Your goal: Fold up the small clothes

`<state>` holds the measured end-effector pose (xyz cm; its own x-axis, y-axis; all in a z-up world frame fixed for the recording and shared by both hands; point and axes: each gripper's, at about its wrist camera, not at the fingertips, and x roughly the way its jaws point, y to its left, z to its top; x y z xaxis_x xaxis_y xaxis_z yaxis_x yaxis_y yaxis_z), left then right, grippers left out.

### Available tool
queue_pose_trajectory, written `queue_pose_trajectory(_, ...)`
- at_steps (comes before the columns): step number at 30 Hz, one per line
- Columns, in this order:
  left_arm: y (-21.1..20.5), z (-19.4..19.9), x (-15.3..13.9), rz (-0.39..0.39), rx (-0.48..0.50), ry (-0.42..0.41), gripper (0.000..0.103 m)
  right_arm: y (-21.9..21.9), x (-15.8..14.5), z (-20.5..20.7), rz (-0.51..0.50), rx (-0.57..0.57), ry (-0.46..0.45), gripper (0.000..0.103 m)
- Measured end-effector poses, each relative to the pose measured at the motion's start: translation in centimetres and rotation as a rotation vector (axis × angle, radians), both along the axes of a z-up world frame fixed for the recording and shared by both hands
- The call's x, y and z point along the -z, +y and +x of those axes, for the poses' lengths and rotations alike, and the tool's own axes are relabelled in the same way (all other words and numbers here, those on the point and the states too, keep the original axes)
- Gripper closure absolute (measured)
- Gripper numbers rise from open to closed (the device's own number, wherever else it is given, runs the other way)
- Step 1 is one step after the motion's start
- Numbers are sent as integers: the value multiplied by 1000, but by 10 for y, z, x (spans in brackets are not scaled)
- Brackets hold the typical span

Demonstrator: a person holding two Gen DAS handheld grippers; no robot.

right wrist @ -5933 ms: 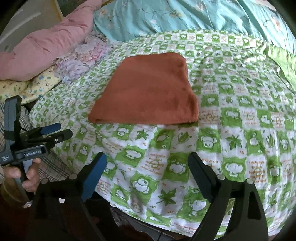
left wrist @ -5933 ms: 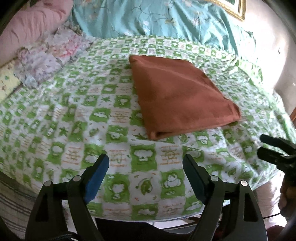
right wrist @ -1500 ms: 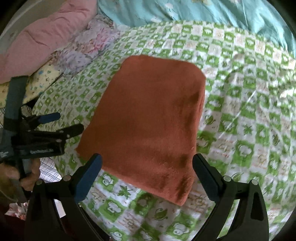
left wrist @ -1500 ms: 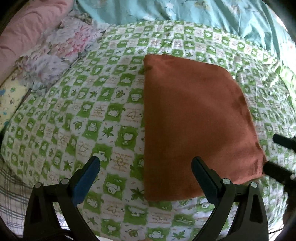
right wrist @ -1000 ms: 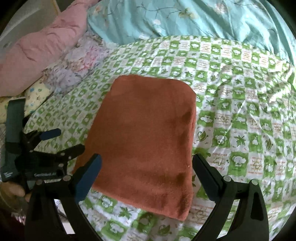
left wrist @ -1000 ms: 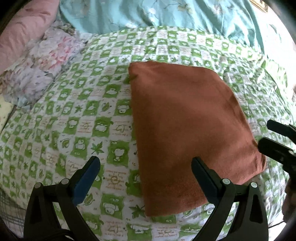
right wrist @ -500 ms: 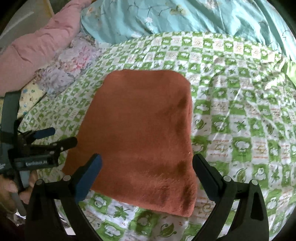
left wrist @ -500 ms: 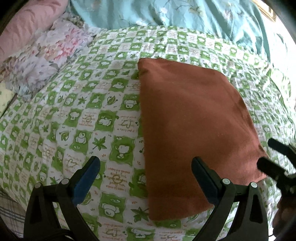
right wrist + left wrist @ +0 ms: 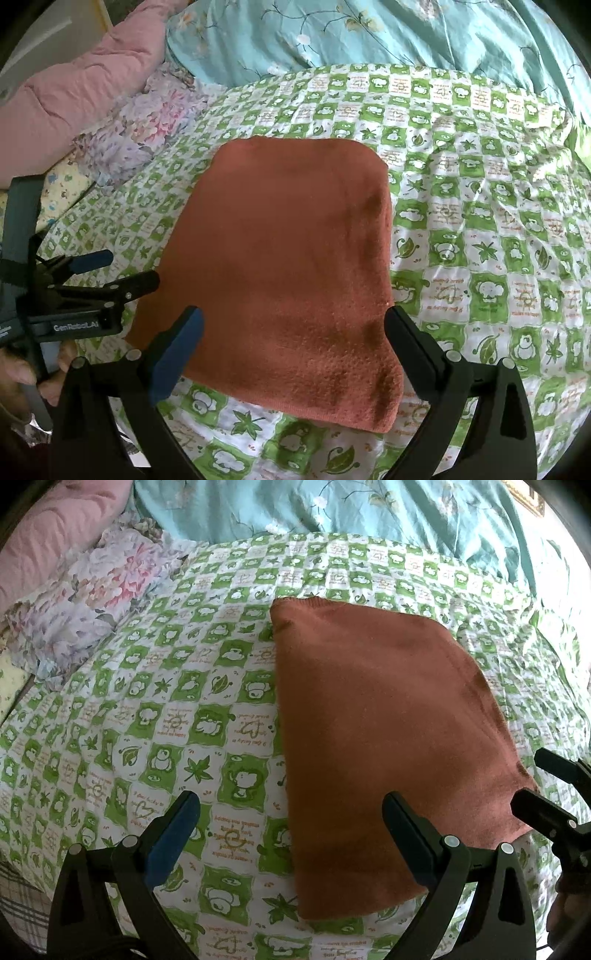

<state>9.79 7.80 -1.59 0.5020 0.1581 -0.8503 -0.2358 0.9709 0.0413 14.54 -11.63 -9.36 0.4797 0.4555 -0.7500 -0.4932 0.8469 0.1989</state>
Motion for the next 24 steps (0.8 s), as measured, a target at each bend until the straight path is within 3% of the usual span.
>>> queue_pose_trajectory(24,-1,5,4,8,31,8,4,1,1,4,-2,-1,9,5)
